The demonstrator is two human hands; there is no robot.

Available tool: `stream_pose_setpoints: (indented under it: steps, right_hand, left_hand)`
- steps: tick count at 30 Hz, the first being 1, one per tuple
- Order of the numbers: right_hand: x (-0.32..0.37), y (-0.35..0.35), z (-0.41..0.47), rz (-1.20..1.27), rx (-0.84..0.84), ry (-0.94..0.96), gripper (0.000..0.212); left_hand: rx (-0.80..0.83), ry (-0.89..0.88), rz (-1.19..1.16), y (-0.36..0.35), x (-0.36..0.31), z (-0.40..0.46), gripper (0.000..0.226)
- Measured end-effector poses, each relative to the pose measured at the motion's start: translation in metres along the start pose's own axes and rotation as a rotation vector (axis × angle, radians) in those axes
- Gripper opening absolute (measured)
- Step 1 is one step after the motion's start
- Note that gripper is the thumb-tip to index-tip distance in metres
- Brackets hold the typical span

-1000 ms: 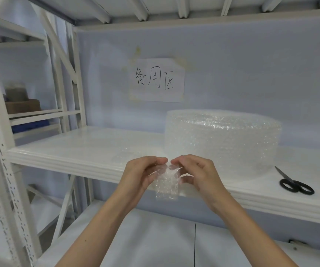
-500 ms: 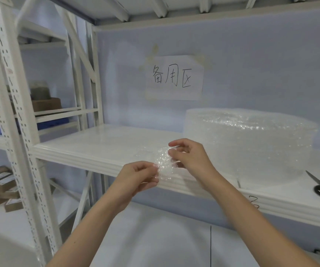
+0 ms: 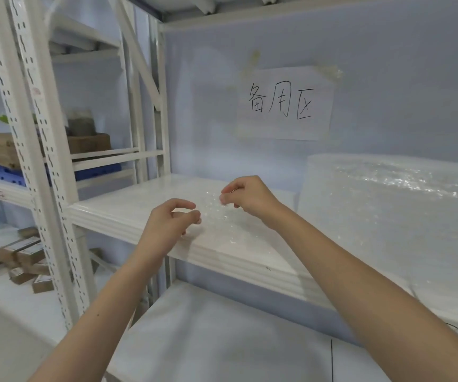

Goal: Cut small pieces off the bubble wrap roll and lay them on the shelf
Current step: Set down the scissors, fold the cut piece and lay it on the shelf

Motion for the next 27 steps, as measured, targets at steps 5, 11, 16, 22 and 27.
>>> stream_pose_setpoints:
  steps: [5, 11, 16, 22, 27]
  right_hand:
    - [-0.006, -0.016, 0.018, -0.027, 0.063, 0.021, 0.017]
    - [-0.020, -0.023, 0.028, -0.162, 0.115, 0.073, 0.012]
    - [-0.026, -0.026, 0.030, -0.359, 0.160, 0.117, 0.021]
    - [-0.024, -0.019, 0.029, -0.371, 0.103, 0.138, 0.025]
    - [-0.005, 0.014, 0.012, -0.164, -0.085, 0.199, 0.022]
  left_hand:
    - [-0.002, 0.001, 0.137, 0.002, 0.012, 0.019, 0.015]
    - [-0.001, 0.002, 0.372, 0.002, 0.028, 0.035, 0.012]
    - [-0.011, 0.003, 0.476, -0.005, 0.027, 0.040, 0.012]
    - [-0.010, -0.026, 0.445, -0.005, 0.028, 0.036, 0.015]
    - [0.031, -0.086, 0.355, 0.000, 0.028, 0.029, 0.017]
Point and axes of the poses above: each hand's wrist, its own z-axis towards the middle knuckle, its own y-axis out of the back of the hand, x = y × z, the point moved 4 cm from there along z, towards the middle knuckle, and after that the axes turned 7 degrees about -x, right-handed, at the moved point
